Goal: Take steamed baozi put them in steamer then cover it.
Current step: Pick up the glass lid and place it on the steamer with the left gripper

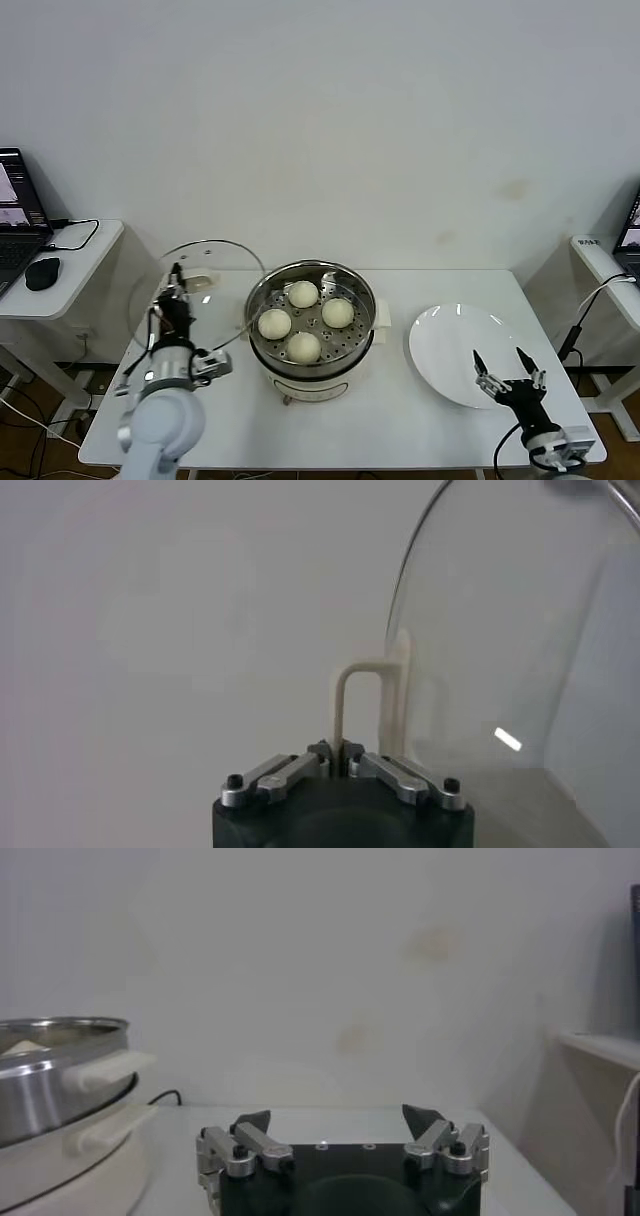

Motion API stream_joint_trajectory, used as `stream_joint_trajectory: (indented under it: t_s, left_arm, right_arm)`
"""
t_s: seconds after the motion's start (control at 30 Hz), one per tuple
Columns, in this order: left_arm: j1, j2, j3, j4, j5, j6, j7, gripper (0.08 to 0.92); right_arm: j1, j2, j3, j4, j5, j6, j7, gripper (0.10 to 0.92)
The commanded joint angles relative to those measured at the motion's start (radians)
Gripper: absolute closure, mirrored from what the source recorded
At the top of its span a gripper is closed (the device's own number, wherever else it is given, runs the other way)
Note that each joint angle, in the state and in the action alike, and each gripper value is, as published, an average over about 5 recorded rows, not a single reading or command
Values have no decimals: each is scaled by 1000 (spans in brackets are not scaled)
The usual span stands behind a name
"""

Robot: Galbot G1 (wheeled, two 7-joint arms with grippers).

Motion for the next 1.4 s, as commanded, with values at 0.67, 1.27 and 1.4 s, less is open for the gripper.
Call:
stream_joint_trajectory:
  t_s: [0.67, 1.27, 1.4]
  left_arm:
    - [-194, -300, 387, 232, 268, 91, 137, 863]
    - [-133, -302, 380, 242, 359, 82, 118, 863]
    - [-131, -302, 389, 249, 364, 82, 117, 863]
  right_arm:
    - [73, 92, 35, -36, -59, -24, 13, 202]
    - [89, 93, 30, -46, -59, -19, 8, 203]
    - [88, 98, 30, -50, -60, -14, 7, 202]
